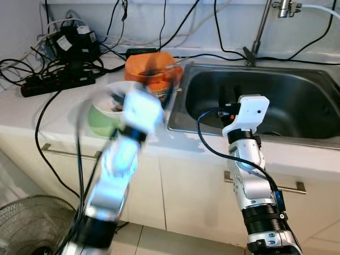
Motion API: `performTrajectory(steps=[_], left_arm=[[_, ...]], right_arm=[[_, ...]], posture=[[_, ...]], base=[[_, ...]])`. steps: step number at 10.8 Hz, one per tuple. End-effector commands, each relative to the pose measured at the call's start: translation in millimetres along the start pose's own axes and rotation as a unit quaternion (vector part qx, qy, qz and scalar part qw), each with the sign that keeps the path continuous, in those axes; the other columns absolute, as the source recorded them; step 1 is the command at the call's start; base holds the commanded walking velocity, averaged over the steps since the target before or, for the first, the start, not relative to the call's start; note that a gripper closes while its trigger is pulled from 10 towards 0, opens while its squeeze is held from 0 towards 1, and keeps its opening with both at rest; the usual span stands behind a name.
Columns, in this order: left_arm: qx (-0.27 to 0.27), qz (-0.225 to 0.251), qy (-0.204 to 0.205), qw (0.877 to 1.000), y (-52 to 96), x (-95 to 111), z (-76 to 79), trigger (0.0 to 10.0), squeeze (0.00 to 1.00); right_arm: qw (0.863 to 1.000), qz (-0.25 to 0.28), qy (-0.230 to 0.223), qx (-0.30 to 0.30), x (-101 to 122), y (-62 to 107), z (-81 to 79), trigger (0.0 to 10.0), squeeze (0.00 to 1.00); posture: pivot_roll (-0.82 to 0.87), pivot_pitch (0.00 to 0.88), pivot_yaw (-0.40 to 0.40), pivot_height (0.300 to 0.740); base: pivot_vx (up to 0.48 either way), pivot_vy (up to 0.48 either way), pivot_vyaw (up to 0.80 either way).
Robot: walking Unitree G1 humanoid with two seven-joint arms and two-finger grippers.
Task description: Kitchen organization
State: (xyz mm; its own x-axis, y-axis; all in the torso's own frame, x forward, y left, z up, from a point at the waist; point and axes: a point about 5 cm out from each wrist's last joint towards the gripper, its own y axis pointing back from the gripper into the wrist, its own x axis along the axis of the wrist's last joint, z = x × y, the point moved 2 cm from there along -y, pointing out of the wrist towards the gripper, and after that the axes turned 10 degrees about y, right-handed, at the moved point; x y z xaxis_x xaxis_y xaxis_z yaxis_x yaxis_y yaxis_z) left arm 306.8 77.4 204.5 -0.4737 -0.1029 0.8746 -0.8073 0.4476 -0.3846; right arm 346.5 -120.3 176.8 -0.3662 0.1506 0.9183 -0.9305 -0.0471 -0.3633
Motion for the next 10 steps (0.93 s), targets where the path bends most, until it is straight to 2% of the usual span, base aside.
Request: performTrajectory(steps=[1, 2, 4, 5, 8, 9, 10], left_arm=[[-0.022, -0.031, -0.029, 0.999, -2.9, -8.2, 3.4, 10.0, 0.0], [-0.028, -0.05, -0.056, 0.997, -9.1, -12.0, 3.9, 10.0, 0.0], [-0.053, -0.061, -0.162, 0.984, -33.1, -10.8, 9.7, 10.0, 0.0], [-0.052, -0.068, -0.182, 0.98, -42.3, -11.9, 11.7, 10.0, 0.0], [-0.066, -0.101, -0.218, 0.968, -48.5, -28.7, 20.8, 10.0, 0.0], [-0.069, -0.123, -0.247, 0.959, -57.2, -34.5, 24.4, 10.0, 0.0], [-0.066, -0.127, -0.263, 0.954, -63.0, -34.0, 25.3, 10.0, 0.0]], right_arm=[[1.0, 0.009, -0.009, 0.003, 4.1, -3.6, -3.7, 10.0, 0.0], [1.0, 0.008, -0.009, 0.005, 3.5, -3.6, -3.9, 10.0, 0.0], [1.0, 0.008, -0.009, 0.005, 2.9, -3.6, -3.5, 10.0, 0.0], [1.0, 0.008, -0.01, 0.006, 3.0, -3.4, -5.0, 10.0, 0.0], [1.0, 0.01, -0.012, 0.009, 3.6, -3.0, -5.7, 10.0, 0.0], [1.0, 0.009, -0.013, 0.009, 2.8, -3.1, -5.9, 10.0, 0.0], [1.0, 0.01, -0.014, 0.009, 3.3, -3.4, -6.2, 10.0, 0.0]], posture=[[0.07, 0.0, 0.065, 0.74], [0.07, 0.0, 0.066, 0.74], [0.06, 0.0, 0.071, 0.74], [0.05, 0.0, 0.078, 0.74], [0.04, 0.0, 0.081, 0.74], [0.03, 0.0, 0.084, 0.74], [0.03, 0.0, 0.086, 0.74]], base=[[0.0, 0.0, 0.0], [0.0, 0.0, 0.0], [0.0, 0.0, 0.0], [0.0, 0.0, 0.0], [0.0, 0.0, 0.0], [0.0, 0.0, 0.0], [0.0, 0.0, 0.0]])
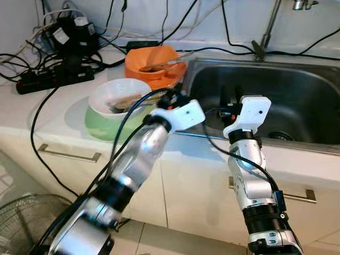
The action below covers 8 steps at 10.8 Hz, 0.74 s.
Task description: Kitchen organization
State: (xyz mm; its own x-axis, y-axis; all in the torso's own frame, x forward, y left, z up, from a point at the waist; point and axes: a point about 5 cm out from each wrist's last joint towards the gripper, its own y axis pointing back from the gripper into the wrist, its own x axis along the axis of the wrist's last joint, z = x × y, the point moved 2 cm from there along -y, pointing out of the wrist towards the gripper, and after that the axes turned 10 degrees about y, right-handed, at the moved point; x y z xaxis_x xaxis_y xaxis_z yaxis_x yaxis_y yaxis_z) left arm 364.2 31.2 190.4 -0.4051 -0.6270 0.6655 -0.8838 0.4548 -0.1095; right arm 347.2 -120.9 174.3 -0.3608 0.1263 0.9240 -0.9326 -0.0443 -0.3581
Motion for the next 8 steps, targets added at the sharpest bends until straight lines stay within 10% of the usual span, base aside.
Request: performTrajectory(steps=[1, 8], left_arm=[[0.004, 0.003, -0.011, 1.0, -3.8, 4.2, -1.1, 10.0, 0.0], [0.066, 0.064, -0.011, 0.996, 3.3, 31.4, -23.4, 10.0, 0.0]], right_arm=[[1.0, 0.014, -0.002, 0.01, 6.1, -3.8, -6.5, 10.0, 0.0], [1.0, 0.011, -0.006, 0.008, 5.2, -1.6, -7.6, 10.0, 0.0]], posture=[[0.03, 0.0, 0.085, 0.74], [0.04, 0.0, 0.086, 0.74]], base=[[0.0, 0.0, 0.0], [0.0, 0.0, 0.0]])
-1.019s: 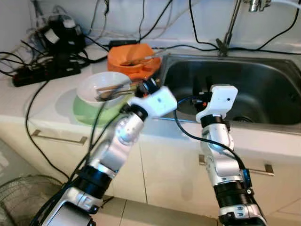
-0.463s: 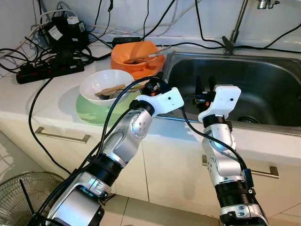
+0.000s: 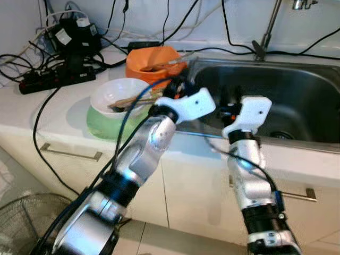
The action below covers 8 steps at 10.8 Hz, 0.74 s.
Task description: Kitchen organization
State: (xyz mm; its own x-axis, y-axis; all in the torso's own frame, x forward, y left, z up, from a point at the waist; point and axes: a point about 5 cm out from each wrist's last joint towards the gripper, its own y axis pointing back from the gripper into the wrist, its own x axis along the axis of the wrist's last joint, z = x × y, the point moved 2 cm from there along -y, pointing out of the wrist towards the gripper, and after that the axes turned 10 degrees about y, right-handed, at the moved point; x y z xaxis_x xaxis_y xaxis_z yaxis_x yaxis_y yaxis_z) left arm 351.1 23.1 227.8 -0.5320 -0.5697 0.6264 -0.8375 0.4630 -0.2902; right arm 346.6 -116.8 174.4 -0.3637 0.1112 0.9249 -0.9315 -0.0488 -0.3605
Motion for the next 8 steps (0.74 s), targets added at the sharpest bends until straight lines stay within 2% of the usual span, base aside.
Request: performTrajectory(steps=[1, 3, 4, 5, 7, 8], left_arm=[[0.013, -0.005, -0.005, 1.0, 4.9, -4.0, -5.7, 10.0, 0.0], [0.049, -0.001, 0.01, 0.999, 39.4, -19.0, -10.9, 10.0, 0.0], [0.055, -0.007, 0.014, 0.998, 49.1, -26.7, -12.6, 10.0, 0.0], [0.067, 0.01, 0.044, 0.997, 68.9, -34.2, -18.8, 10.0, 0.0], [0.059, 0.029, 0.052, 0.996, 85.5, -40.3, -22.2, 10.0, 0.0], [0.048, 0.03, 0.054, 0.997, 88.9, -42.3, -19.9, 10.0, 0.0]], right_arm=[[1.0, 0.008, 0.001, 0.006, 3.9, -1.3, -3.3, 10.0, 0.0], [1.0, 0.003, -0.002, 0.008, 1.2, 0.4, -6.5, 10.0, 0.0], [1.0, 0.003, -0.004, 0.009, 1.1, 0.5, -7.5, 10.0, 0.0], [1.0, 0.002, -0.006, 0.011, 0.2, 0.6, -9.0, 10.0, 0.0], [1.0, 0.001, -0.008, 0.013, -0.4, 0.6, -10.7, 10.0, 0.0], [1.0, 0.001, -0.009, 0.014, -0.5, 0.7, -10.9, 10.0, 0.0]], posture=[[0.05, 0.0, 0.086, 0.74], [0.07, 0.0, 0.084, 0.74], [0.07, 0.0, 0.084, 0.74], [0.08, 0.0, 0.082, 0.74], [0.08, 0.0, 0.083, 0.74], [0.09, 0.0, 0.083, 0.74]], base=[[0.0, 0.0, 0.0], [0.0, 0.0, 0.0], [0.0, 0.0, 0.0], [0.0, 0.0, 0.0], [0.0, 0.0, 0.0], [0.0, 0.0, 0.0]])
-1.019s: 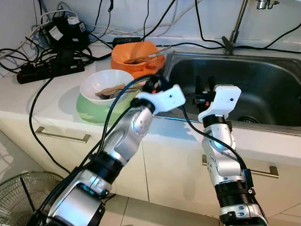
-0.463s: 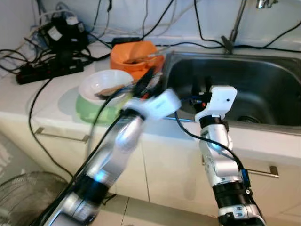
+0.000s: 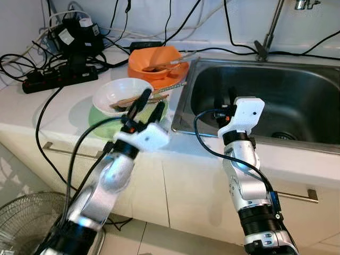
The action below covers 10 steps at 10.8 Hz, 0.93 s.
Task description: Kitchen organization
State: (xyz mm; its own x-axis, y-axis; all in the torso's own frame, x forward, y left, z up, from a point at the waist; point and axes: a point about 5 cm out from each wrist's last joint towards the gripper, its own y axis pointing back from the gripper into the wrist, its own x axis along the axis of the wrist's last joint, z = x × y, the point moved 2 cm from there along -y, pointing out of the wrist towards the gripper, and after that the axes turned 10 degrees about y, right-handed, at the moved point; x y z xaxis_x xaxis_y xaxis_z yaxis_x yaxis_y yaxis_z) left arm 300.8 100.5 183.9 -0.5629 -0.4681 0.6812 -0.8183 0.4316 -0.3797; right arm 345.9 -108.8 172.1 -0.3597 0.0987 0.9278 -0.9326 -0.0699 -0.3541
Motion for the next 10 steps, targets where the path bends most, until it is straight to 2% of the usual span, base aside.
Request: performTrajectory(steps=[1, 5, 10], left_arm=[[-0.006, 0.003, 0.001, 1.0, 4.8, -2.3, -1.2, 10.0, 0.0], [-0.013, -0.004, 0.003, 1.0, 7.5, -10.6, 0.0, 10.0, 0.0], [-0.005, -0.034, -0.01, 0.999, -4.0, -22.1, -2.4, 10.0, 0.0]], right_arm=[[1.0, 0.002, -0.002, 0.003, 0.4, -0.2, -2.6, 10.0, 0.0], [1.0, 0.001, 0.0, 0.003, -0.6, 0.1, -1.4, 10.0, 0.0], [1.0, 0.001, 0.001, 0.005, -0.1, -0.4, -2.1, 10.0, 0.0]], posture=[[0.08, 0.0, 0.084, 0.74], [0.08, 0.0, 0.08, 0.74], [0.07, 0.0, 0.076, 0.74]], base=[[0.0, 0.0, 0.0], [0.0, 0.0, 0.0], [0.0, 0.0, 0.0]])
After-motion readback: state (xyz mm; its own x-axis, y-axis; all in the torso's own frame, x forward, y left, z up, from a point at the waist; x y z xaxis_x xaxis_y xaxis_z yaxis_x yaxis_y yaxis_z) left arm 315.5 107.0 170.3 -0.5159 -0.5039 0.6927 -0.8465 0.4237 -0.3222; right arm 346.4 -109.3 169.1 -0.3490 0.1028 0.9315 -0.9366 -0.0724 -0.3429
